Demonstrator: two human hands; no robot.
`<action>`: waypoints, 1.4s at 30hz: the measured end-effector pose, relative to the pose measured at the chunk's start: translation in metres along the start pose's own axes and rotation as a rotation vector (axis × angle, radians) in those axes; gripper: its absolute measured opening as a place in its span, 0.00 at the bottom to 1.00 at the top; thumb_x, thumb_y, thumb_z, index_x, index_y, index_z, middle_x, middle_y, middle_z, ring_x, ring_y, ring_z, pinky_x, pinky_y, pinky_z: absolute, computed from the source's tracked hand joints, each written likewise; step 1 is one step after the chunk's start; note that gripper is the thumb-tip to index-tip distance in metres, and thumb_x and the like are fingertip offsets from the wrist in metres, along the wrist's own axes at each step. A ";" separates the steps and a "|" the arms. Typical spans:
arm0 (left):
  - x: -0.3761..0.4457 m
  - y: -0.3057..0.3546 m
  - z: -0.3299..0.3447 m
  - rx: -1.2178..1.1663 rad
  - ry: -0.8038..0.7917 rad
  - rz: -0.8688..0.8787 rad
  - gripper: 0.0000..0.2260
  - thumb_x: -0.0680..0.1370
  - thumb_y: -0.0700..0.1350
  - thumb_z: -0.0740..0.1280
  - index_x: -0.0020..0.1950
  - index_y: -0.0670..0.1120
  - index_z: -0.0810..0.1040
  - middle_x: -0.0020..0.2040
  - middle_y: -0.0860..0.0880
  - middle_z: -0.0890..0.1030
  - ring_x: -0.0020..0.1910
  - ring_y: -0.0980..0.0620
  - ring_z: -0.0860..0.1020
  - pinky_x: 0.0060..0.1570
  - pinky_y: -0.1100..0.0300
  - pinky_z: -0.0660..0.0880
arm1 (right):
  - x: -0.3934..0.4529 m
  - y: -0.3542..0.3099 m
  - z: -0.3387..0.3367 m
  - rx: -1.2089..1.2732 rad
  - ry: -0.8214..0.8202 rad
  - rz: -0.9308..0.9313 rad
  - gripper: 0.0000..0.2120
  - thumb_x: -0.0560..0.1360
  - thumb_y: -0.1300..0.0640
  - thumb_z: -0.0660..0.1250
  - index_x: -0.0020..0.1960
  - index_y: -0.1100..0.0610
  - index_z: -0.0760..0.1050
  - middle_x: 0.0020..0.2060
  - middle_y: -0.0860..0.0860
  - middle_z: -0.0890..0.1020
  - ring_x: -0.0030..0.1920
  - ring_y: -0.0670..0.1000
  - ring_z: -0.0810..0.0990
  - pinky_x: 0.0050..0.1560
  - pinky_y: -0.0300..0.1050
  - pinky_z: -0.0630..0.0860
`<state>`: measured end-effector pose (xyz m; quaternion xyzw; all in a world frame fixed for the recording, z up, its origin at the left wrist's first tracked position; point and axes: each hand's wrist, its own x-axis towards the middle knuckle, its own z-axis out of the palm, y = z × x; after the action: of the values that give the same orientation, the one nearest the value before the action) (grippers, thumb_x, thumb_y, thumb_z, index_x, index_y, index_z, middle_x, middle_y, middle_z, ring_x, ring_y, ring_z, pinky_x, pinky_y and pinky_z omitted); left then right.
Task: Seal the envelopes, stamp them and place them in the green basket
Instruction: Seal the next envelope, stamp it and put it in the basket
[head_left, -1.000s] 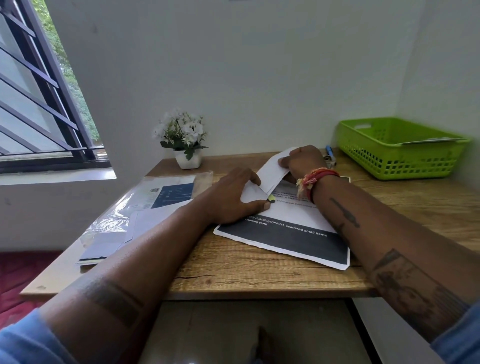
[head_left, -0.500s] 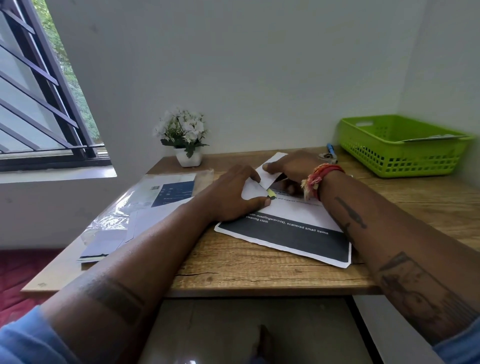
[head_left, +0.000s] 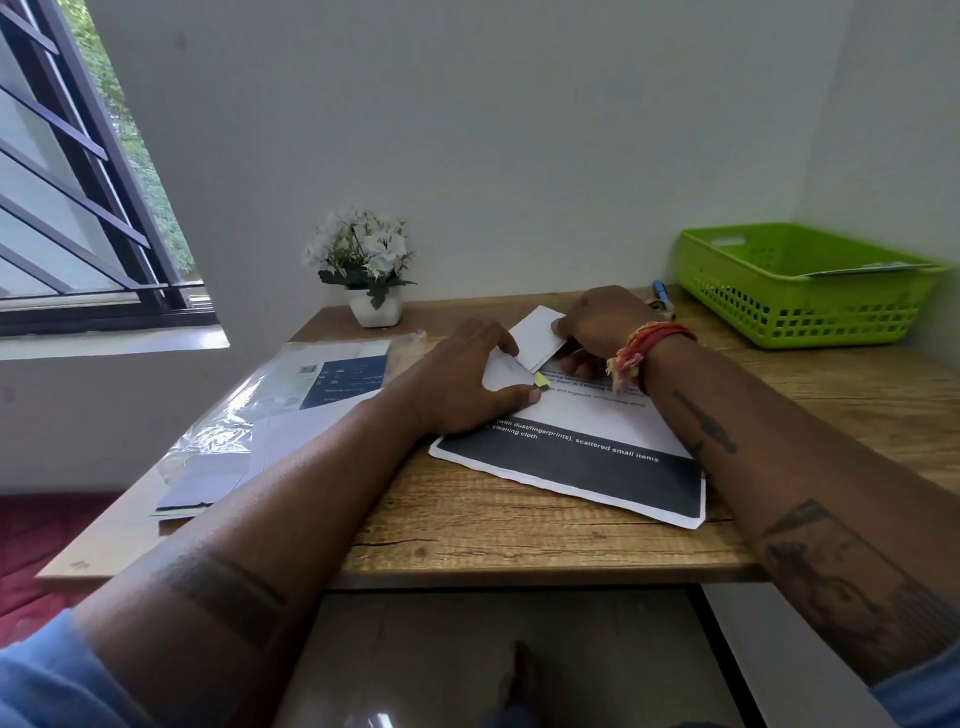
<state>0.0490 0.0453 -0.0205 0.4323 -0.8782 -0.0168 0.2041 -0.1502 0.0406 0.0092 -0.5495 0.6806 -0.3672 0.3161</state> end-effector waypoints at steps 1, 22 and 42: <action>0.000 0.000 0.000 0.009 0.005 -0.003 0.24 0.74 0.66 0.69 0.64 0.56 0.71 0.68 0.56 0.71 0.55 0.64 0.62 0.41 0.80 0.55 | 0.000 -0.002 0.001 -0.010 0.004 -0.003 0.12 0.79 0.57 0.63 0.49 0.66 0.78 0.39 0.61 0.86 0.40 0.62 0.86 0.47 0.56 0.82; 0.004 -0.008 0.008 -0.001 0.021 0.012 0.24 0.74 0.67 0.69 0.64 0.56 0.71 0.67 0.56 0.71 0.62 0.60 0.67 0.51 0.65 0.56 | -0.015 -0.004 0.010 -0.180 -0.118 -0.083 0.10 0.73 0.56 0.72 0.45 0.64 0.83 0.29 0.53 0.84 0.21 0.48 0.75 0.28 0.39 0.71; 0.000 -0.004 0.007 -0.064 0.015 0.067 0.29 0.73 0.65 0.70 0.69 0.55 0.68 0.70 0.55 0.70 0.60 0.64 0.63 0.57 0.63 0.61 | -0.009 -0.002 0.000 0.275 -0.432 0.268 0.10 0.75 0.56 0.60 0.45 0.60 0.78 0.25 0.46 0.68 0.20 0.43 0.62 0.19 0.31 0.57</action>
<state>0.0487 0.0417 -0.0279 0.3961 -0.8895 -0.0348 0.2251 -0.1473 0.0492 0.0109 -0.4722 0.6080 -0.2855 0.5709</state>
